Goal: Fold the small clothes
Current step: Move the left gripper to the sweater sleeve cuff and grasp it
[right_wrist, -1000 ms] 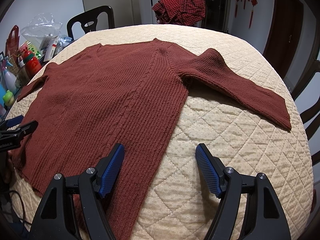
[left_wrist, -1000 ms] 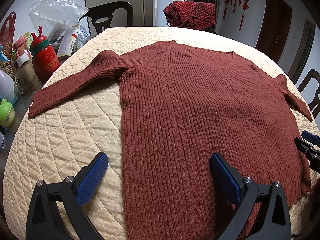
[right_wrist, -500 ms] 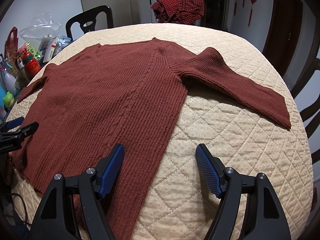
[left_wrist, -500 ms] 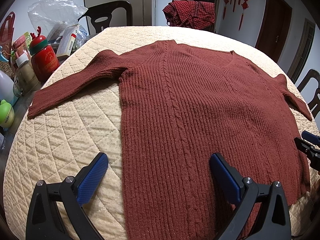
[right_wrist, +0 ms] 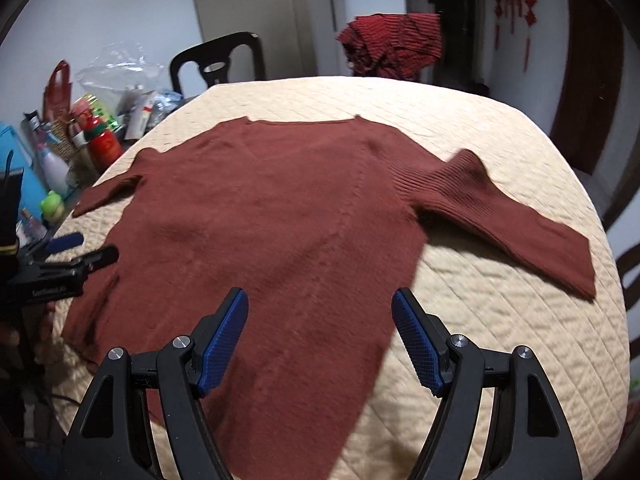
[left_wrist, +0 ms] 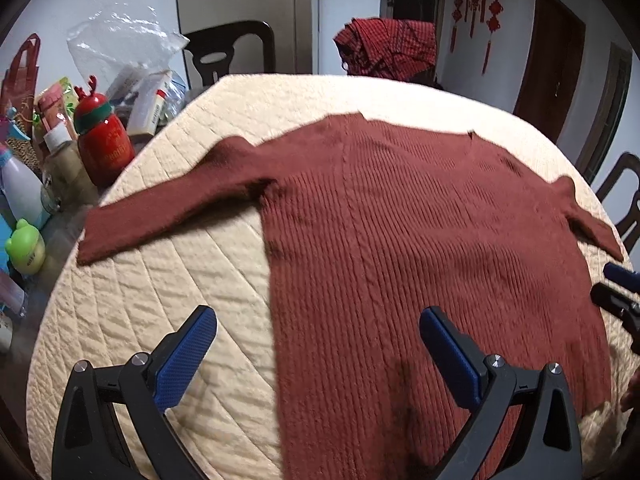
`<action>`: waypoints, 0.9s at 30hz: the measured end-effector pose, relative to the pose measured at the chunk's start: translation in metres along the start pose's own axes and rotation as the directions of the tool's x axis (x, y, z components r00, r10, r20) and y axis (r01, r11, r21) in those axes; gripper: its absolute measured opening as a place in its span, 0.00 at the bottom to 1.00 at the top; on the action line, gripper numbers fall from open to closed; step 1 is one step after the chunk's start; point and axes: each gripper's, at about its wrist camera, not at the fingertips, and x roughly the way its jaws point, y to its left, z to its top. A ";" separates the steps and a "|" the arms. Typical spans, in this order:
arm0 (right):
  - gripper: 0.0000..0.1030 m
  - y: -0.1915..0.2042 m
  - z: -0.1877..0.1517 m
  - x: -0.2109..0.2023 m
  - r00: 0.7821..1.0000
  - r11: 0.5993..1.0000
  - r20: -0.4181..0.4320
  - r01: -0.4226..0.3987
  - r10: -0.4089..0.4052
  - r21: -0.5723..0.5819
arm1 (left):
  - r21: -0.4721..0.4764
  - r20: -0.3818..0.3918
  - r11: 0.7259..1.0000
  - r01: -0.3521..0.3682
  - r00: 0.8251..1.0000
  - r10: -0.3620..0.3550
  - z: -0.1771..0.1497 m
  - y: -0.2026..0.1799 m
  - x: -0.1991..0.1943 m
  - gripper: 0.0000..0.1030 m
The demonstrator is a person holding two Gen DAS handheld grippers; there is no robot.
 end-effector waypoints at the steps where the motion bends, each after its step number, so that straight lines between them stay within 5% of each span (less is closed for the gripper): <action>1: 0.72 0.001 0.001 0.003 1.000 1.000 -0.004 -0.005 0.005 -0.004 | -0.009 0.005 1.000 -0.006 1.000 0.006 0.002 0.003 0.001 0.99; 13: 0.72 0.000 0.017 0.018 1.000 1.000 -0.013 -0.027 0.027 -0.005 | -0.208 0.006 0.970 -0.130 0.991 0.134 0.018 0.085 0.025 0.89; 22: 0.72 0.001 0.021 0.025 0.999 0.999 -0.019 -0.032 0.032 -0.011 | -0.457 -0.039 0.869 -0.188 0.981 0.192 0.018 0.166 0.044 0.89; 27: 0.72 0.004 0.023 0.026 0.999 0.999 -0.018 -0.037 0.037 -0.021 | -0.516 -0.040 0.826 -0.225 0.970 0.239 0.018 0.178 0.048 0.86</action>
